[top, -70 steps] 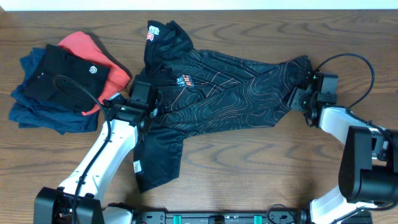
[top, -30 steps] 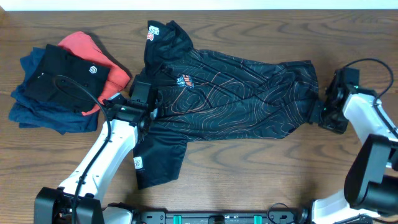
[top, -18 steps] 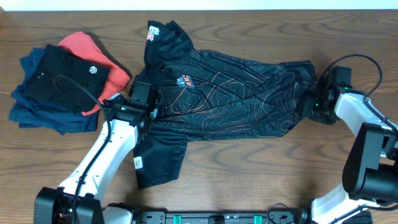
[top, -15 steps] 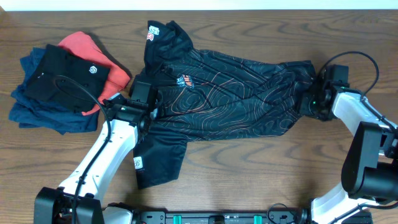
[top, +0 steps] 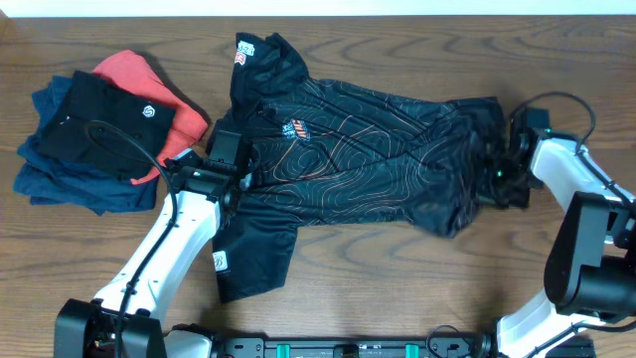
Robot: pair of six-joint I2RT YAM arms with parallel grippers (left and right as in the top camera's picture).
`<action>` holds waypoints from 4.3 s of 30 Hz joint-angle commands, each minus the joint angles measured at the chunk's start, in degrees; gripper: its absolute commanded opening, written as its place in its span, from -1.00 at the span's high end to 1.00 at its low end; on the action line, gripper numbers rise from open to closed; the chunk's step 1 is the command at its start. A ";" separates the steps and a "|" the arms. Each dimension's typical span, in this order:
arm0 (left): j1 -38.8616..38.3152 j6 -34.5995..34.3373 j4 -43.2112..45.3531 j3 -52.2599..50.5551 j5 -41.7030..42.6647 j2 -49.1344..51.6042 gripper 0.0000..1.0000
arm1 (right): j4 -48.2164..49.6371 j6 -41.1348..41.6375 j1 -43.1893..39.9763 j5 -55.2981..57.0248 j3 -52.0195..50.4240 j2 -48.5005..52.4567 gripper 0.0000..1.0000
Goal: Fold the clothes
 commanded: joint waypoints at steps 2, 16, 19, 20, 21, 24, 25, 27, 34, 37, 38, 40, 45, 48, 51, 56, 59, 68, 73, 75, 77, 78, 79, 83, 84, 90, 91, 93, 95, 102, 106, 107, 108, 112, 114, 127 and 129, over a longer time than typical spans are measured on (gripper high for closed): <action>0.31 0.37 -0.09 -0.11 -1.62 -0.11 0.87 | -13.09 0.09 -2.49 6.97 13.68 -4.09 0.98; 0.31 0.37 -0.35 -0.11 -1.57 -0.11 0.86 | -10.29 -2.25 -2.99 6.97 17.22 0.04 0.27; 0.31 0.35 -0.33 -0.11 -1.57 -0.11 0.87 | -11.13 -2.21 -3.02 7.76 15.21 0.09 0.18; 0.31 0.35 -0.33 -0.11 -1.57 -0.11 0.86 | -11.08 -2.16 -3.06 8.61 14.58 0.09 0.18; 0.31 0.37 -0.33 -0.11 -1.57 -0.11 0.87 | -10.71 -1.68 -3.08 9.86 13.88 0.09 0.18; 0.31 0.35 -0.31 -0.11 -1.57 -0.11 0.87 | -7.15 -0.57 -3.39 12.37 10.73 0.09 0.21; 0.31 0.35 -0.28 -0.11 -1.57 -0.11 0.87 | -4.96 -0.57 -3.45 12.37 9.31 0.09 0.21; 0.31 0.35 -0.31 -0.11 -1.57 -0.11 0.86 | 0.11 -0.55 -3.43 13.31 6.80 0.09 0.22; 0.31 0.35 -0.31 -0.11 -1.57 -0.11 0.86 | 14.97 -0.52 -3.43 13.38 -0.81 0.09 0.10; 0.31 0.35 -0.31 -0.11 -1.57 -0.11 0.86 | 18.01 -0.48 -3.43 12.79 -3.02 0.24 0.09; 0.31 0.35 -0.31 -0.11 -1.57 -0.11 0.87 | 19.04 -0.48 -3.43 12.26 -3.76 0.24 0.09; 0.31 0.35 -0.31 -0.11 -1.57 -0.11 0.86 | 20.59 -0.52 -3.43 10.82 -4.94 0.24 0.10; 0.31 0.35 -0.31 -0.11 -1.57 -0.11 0.87 | 21.53 -0.52 -3.37 8.68 -6.10 0.24 0.18; 0.31 0.35 -0.31 -0.11 -1.57 -0.11 0.87 | 22.53 -0.55 -3.32 6.71 -6.12 0.24 0.27; 0.31 0.37 -0.31 -0.11 -1.57 -0.11 0.87 | 22.77 -0.55 -3.32 5.16 -6.12 0.24 0.55; 0.31 0.37 -0.31 -0.11 -1.57 -0.11 0.86 | 22.80 -0.55 -3.32 5.22 -6.21 0.24 0.97; 0.31 0.37 -0.33 -0.11 -1.57 -0.11 0.88 | 23.17 -0.50 -3.32 5.22 -6.21 0.17 0.98; 0.31 18.21 -0.61 4.50 4.72 -4.13 0.88 | 12.76 -0.28 -3.50 5.16 0.02 -8.57 0.99; 0.31 23.58 -0.55 8.81 7.15 -11.41 0.88 | 5.49 -0.31 -3.50 5.18 7.45 -16.87 0.98; 0.31 25.40 -0.55 10.82 7.10 -14.62 0.88 | 2.43 -0.33 -3.50 5.18 10.69 -19.45 0.98; 0.31 26.80 -0.50 12.74 7.08 -17.68 0.88 | 0.09 -0.33 -3.50 5.18 13.75 -21.75 0.98; 0.31 27.23 -0.48 13.64 7.06 -19.06 0.88 | -0.87 -0.33 -3.50 5.20 15.30 -22.95 0.98; 0.31 27.93 -0.31 14.78 7.06 -20.81 0.88 | -1.68 -0.33 -3.52 5.20 16.96 -24.28 0.98; 0.31 29.88 0.79 18.14 7.02 -25.64 0.88 | -2.86 -0.59 -4.28 5.20 21.59 -28.13 0.98; 0.33 30.27 1.05 19.30 7.02 -26.88 0.88 | -3.26 -0.59 -4.59 5.20 23.08 -29.35 0.98; 1.33 30.82 4.11 24.39 7.04 -32.83 0.88 | -4.83 -0.79 -7.02 5.25 29.18 -34.42 0.98; 1.44 30.86 4.83 25.05 7.04 -33.79 0.88 | -4.81 -1.03 -7.63 5.25 30.01 -35.32 0.98; 1.42 31.65 5.79 25.62 7.04 -34.86 0.88 | -4.68 -1.18 -8.41 5.55 30.97 -36.33 0.98; 1.42 31.87 6.29 25.77 7.04 -35.65 0.88 | -4.59 -1.79 -8.98 5.68 31.63 -36.89 0.98; 1.42 26.34 -2.60 25.66 13.70 -33.62 0.88 | -7.48 -1.86 -9.05 5.64 31.63 -34.99 0.98; 1.42 23.63 -9.92 25.07 25.99 -28.96 0.88 | -9.66 -1.86 -9.05 5.66 31.63 -32.00 0.98; 1.42 23.63 -10.93 24.85 28.28 -27.69 0.88 | -9.94 -1.86 -9.05 5.66 31.63 -31.34 0.98; 1.36 23.65 -12.33 24.39 31.56 -25.53 0.88 | -10.32 -1.86 -9.05 5.66 31.63 -30.69 0.98; 0.59 23.65 -14.16 22.56 41.20 -17.70 0.86 | -10.78 -1.86 -9.05 5.66 31.63 -28.79 0.98; -0.74 23.67 -14.12 21.62 46.25 -13.00 0.24 | -10.75 -1.86 -9.05 5.64 31.63 -28.17 0.98; -22.36 12.55 -7.32 21.11 55.93 14.64 -0.49 | -10.40 -1.90 -9.01 5.84 31.63 -27.45 0.98; -25.92 6.05 -3.80 21.11 55.91 17.11 -0.50 | -10.40 -2.34 -9.01 5.86 31.61 -27.45 0.98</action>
